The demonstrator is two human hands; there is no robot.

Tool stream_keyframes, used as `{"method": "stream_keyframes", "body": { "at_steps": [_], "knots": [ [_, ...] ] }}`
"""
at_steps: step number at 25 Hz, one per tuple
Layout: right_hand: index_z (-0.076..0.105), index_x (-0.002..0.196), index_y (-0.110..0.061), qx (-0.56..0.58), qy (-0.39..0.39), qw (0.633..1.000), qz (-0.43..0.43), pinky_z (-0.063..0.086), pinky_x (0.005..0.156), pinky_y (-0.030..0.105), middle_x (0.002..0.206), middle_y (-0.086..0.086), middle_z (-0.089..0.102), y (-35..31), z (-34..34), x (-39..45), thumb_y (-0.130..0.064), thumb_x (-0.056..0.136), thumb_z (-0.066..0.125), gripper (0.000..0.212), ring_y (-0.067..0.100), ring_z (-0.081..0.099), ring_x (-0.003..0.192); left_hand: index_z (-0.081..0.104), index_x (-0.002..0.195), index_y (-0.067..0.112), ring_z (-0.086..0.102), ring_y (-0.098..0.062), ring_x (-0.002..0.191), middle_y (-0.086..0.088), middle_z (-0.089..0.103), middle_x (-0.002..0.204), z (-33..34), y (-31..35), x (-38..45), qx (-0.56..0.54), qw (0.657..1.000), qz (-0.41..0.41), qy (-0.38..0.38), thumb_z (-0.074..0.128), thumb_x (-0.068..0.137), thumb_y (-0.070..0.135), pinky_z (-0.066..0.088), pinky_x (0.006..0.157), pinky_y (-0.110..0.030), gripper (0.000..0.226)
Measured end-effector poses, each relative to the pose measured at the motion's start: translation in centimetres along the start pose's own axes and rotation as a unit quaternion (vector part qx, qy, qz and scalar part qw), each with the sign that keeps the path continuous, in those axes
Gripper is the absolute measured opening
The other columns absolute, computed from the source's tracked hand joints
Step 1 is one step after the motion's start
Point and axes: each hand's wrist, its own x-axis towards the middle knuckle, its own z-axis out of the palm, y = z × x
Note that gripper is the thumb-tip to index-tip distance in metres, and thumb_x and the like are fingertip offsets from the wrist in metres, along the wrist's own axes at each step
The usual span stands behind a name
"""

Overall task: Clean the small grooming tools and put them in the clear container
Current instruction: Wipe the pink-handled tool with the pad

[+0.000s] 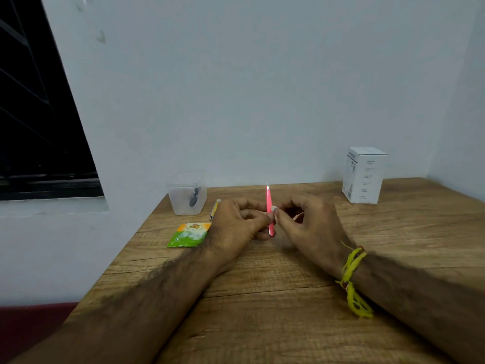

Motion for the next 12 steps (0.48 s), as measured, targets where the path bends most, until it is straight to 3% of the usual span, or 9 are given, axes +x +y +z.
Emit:
{"method": "stream_keyframes", "body": {
  "at_steps": [2,6,10,12],
  "knots": [
    [0.074,0.081,-0.018,0.02,0.042,0.999,0.003,0.052,0.061,0.022,0.074,-0.009,0.069,0.1,0.0,0.2,-0.017,0.088,0.072,0.008,0.007,0.065,0.071,0.069,0.1,-0.002,0.073,-0.025,0.067,-0.016,0.075,0.076,0.0,0.0,0.1,-0.001,1.0,0.001,0.02,0.076,0.086,0.001,0.058,0.056,-0.026,0.016],
    [0.072,0.079,-0.018,0.047,0.058,0.992,0.104,0.055,0.067,0.032,0.07,-0.005,0.069,1.3,0.9,1.4,-0.023,0.09,0.071,0.012,0.012,0.066,0.069,0.065,0.098,0.002,0.069,-0.022,0.058,-0.015,0.074,0.076,0.1,0.2,0.5,0.033,0.999,0.0,0.033,0.07,0.085,0.001,0.054,0.05,-0.028,0.014],
    [0.07,0.078,-0.019,0.034,0.08,0.987,0.133,0.05,0.066,0.019,0.071,-0.007,0.068,1.1,1.1,2.0,-0.023,0.09,0.071,0.012,0.008,0.065,0.07,0.065,0.097,0.001,0.067,-0.016,0.053,-0.015,0.07,0.073,0.5,0.5,0.2,0.082,0.996,0.011,0.033,0.067,0.084,-0.001,0.056,0.05,-0.029,0.014],
    [0.07,0.077,-0.018,0.026,0.089,0.98,0.177,0.052,0.068,0.021,0.072,-0.005,0.069,0.7,1.6,2.7,-0.022,0.088,0.071,0.012,0.011,0.066,0.073,0.067,0.094,0.006,0.068,-0.016,0.054,-0.011,0.069,0.07,0.6,0.4,0.1,0.099,0.994,0.026,0.045,0.068,0.085,0.002,0.058,0.054,-0.032,0.01]
  ]
}}
